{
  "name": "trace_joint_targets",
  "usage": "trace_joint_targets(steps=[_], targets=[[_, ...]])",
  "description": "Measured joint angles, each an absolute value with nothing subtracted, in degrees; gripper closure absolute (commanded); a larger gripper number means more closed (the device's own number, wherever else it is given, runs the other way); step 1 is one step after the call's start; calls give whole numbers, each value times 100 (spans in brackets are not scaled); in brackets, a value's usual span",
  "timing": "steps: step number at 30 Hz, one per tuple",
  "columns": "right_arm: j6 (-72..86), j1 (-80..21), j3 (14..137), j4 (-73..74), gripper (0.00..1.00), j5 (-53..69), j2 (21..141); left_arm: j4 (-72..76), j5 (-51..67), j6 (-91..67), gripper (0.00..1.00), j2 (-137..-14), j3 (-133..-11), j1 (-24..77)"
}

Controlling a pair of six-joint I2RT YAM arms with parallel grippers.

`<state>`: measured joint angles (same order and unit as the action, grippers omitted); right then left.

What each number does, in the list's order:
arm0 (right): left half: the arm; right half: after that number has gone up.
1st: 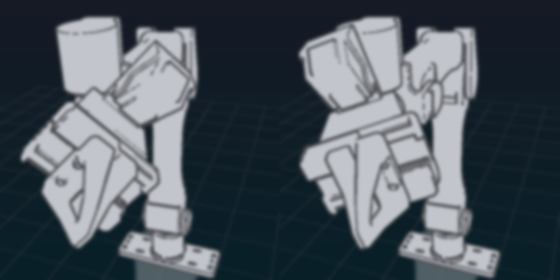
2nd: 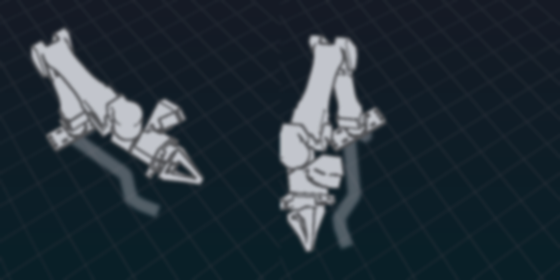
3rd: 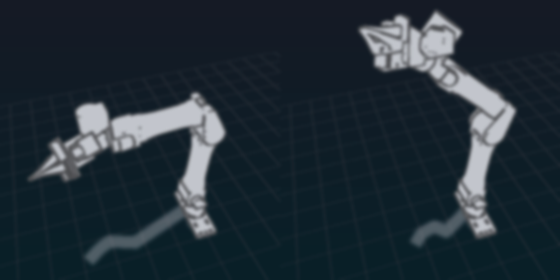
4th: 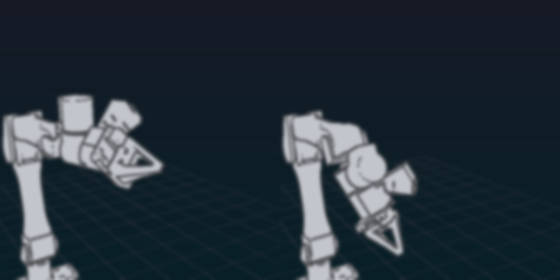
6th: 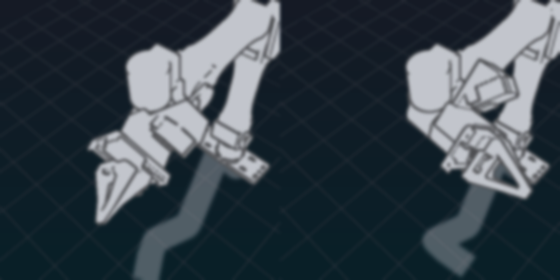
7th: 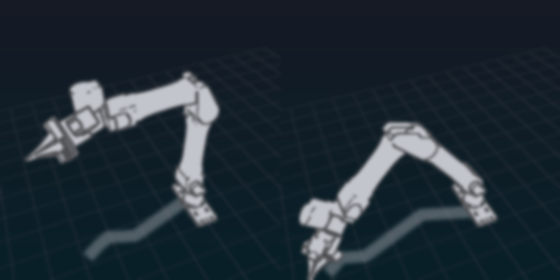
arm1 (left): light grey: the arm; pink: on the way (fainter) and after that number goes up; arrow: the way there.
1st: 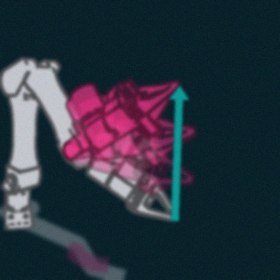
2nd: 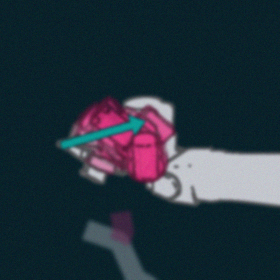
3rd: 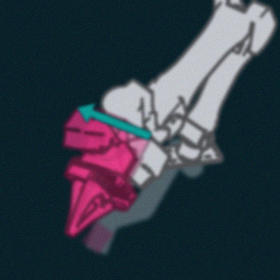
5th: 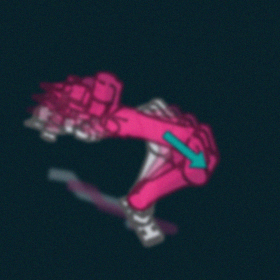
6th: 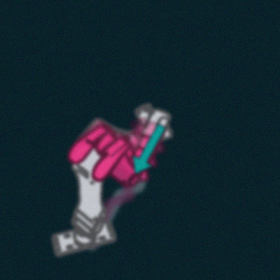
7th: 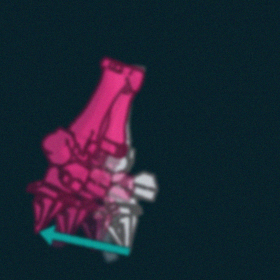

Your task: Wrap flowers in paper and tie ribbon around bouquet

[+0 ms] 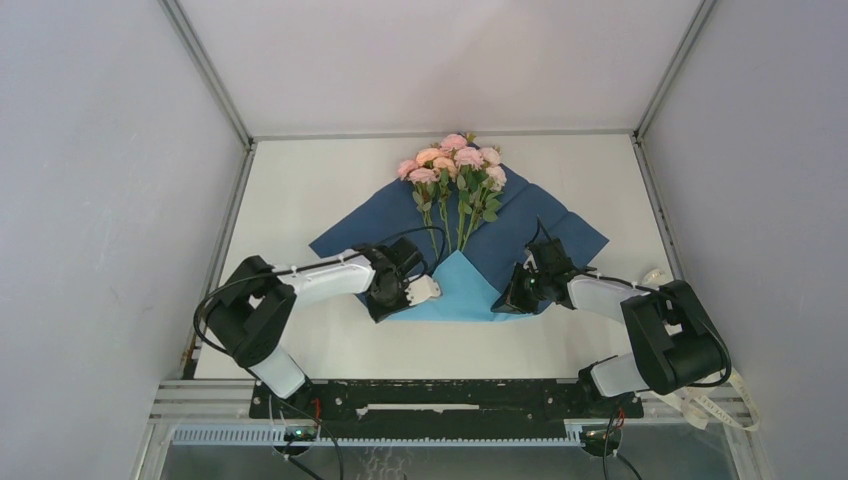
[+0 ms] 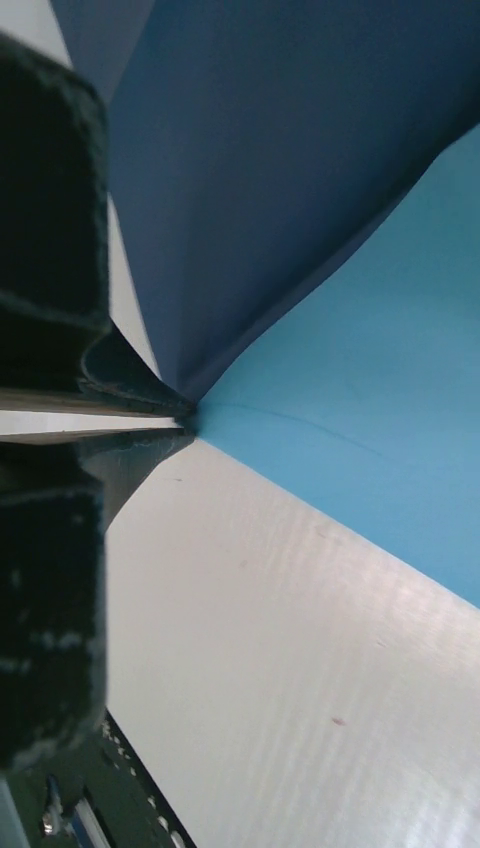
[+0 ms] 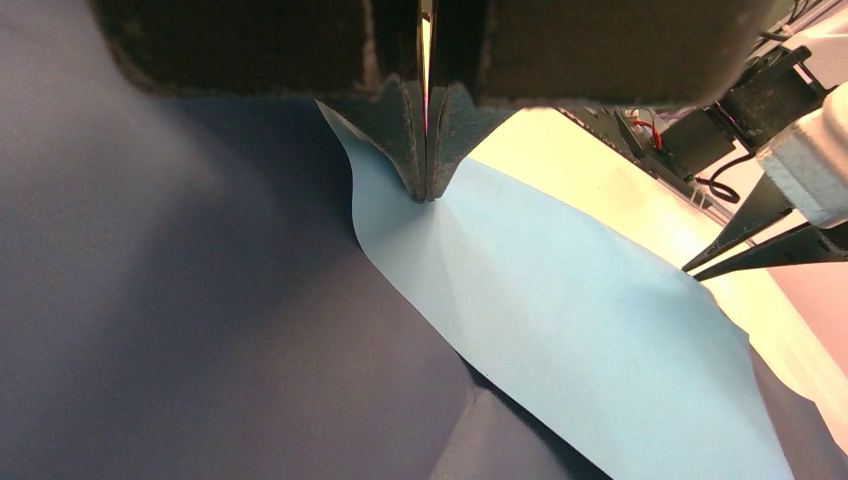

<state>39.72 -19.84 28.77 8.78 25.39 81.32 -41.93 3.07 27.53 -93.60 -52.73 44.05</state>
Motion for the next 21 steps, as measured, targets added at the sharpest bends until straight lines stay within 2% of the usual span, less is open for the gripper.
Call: trace_joint_targets(steps=[11, 16, 21], targets=[[3972, -1999, 2877, 875, 100, 2539, 8132, -5068, -67, 2744, 88, -9255, -5256, 4307], [3977, -2073, 2877, 862, 100, 2532, 8132, -5612, 242, 2687, 88, -9124, -6377, 4390], [3983, -2128, 2877, 829, 100, 2512, 8132, -5312, 947, 2353, 88, -9229, -7190, 4777]])
